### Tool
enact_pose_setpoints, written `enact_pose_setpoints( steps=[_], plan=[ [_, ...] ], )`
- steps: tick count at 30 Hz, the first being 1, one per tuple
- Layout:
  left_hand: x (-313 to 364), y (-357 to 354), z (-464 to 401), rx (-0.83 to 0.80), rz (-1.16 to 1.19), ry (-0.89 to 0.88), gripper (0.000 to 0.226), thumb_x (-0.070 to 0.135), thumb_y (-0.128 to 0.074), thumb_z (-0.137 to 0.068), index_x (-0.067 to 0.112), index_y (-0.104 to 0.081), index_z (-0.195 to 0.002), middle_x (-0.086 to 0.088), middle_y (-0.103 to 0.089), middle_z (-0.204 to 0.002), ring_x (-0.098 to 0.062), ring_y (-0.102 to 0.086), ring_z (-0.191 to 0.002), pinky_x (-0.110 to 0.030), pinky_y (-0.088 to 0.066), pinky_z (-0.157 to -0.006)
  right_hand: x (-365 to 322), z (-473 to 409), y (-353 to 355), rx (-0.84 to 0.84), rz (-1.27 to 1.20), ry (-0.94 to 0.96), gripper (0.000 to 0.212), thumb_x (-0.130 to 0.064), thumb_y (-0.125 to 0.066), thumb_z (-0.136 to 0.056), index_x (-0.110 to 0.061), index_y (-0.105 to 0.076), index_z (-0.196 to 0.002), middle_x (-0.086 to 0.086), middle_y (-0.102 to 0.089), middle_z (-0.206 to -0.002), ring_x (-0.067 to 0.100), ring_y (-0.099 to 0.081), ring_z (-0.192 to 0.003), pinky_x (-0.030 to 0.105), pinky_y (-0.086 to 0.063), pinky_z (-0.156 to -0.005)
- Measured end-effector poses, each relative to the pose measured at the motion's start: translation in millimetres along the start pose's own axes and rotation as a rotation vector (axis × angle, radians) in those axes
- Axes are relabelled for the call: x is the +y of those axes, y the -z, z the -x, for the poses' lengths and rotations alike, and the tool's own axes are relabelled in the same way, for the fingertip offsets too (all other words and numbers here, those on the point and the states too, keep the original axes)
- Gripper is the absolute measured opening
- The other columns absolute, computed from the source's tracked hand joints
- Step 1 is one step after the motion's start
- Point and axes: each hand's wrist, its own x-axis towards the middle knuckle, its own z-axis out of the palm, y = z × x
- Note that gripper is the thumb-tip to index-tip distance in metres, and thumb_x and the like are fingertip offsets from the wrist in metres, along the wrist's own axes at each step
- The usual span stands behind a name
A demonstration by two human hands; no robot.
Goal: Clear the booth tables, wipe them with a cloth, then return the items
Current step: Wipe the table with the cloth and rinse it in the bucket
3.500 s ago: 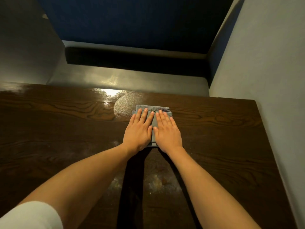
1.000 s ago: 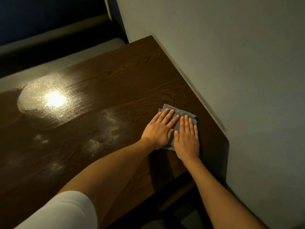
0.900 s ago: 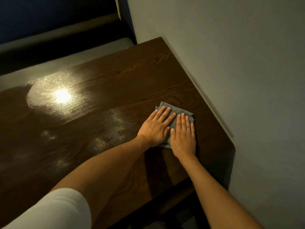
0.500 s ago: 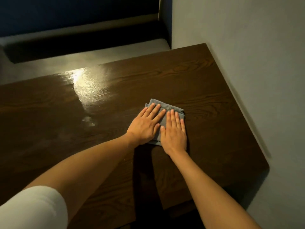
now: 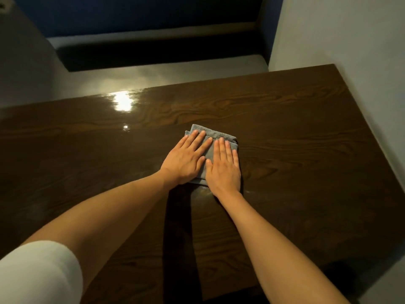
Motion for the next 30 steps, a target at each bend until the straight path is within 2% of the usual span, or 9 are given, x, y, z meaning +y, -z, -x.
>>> enact_pose_setpoints(
  steps=[7, 12, 17, 23, 30],
  plan=[
    [-57.9, -2.0, 65.7, 0.038, 0.034, 0.075, 0.064, 0.047, -0.006, -0.102, 0.023, -0.004, -0.161, -0.007, -0.004, -0.169, -0.023, 0.003, -0.156, -0.04, -0.001, -0.127, -79.4, 7.6, -12.0, -0.019, -0.009, 0.078, 0.065, -0.04, -0.024, -0.107, -0.01, 0.002, -0.159, 0.006, 0.004, -0.167, 0.018, 0.006, -0.154, 0.037, 0.008, -0.123],
    [-59.6, -9.5, 103.4, 0.05, 0.046, 0.127, 0.062, 0.047, -0.009, -0.104, 0.023, -0.003, -0.161, -0.005, 0.002, -0.168, -0.021, 0.008, -0.155, -0.038, 0.004, -0.125, -99.2, 30.1, -19.7, -0.029, -0.001, 0.138, 0.065, -0.039, -0.026, -0.107, -0.01, 0.0, -0.158, 0.006, 0.001, -0.167, 0.018, 0.005, -0.154, 0.037, 0.007, -0.123],
    [-39.3, -16.1, 119.2, 0.053, 0.013, 0.187, 0.065, 0.042, -0.017, -0.101, 0.017, -0.015, -0.161, -0.01, -0.013, -0.167, -0.026, -0.004, -0.155, -0.041, -0.005, -0.125, -91.6, 51.0, -19.1, -0.061, -0.015, 0.192, 0.065, -0.038, -0.028, -0.107, -0.01, -0.001, -0.159, 0.006, 0.002, -0.167, 0.018, 0.006, -0.154, 0.036, 0.007, -0.123],
    [-15.8, -15.7, 111.6, 0.014, 0.086, 0.135, 0.071, 0.046, -0.009, -0.092, 0.013, 0.001, -0.155, -0.009, -0.005, -0.168, -0.018, 0.008, -0.154, -0.034, 0.008, -0.124, -71.6, 62.4, -20.6, -0.079, 0.005, 0.21, 0.066, -0.039, -0.027, -0.107, -0.01, 0.003, -0.158, 0.007, 0.006, -0.167, 0.019, 0.007, -0.154, 0.037, 0.006, -0.123],
    [38.1, -21.1, 82.6, 0.051, 0.108, 0.096, 0.065, 0.039, -0.018, -0.097, 0.012, -0.004, -0.156, -0.01, -0.008, -0.167, -0.02, 0.003, -0.155, -0.033, 0.009, -0.125, -10.9, 73.7, -12.7, -0.085, 0.018, 0.179, 0.065, -0.041, -0.021, -0.107, -0.011, 0.007, -0.157, 0.006, 0.01, -0.166, 0.017, 0.01, -0.153, 0.035, 0.007, -0.123]
  ],
)
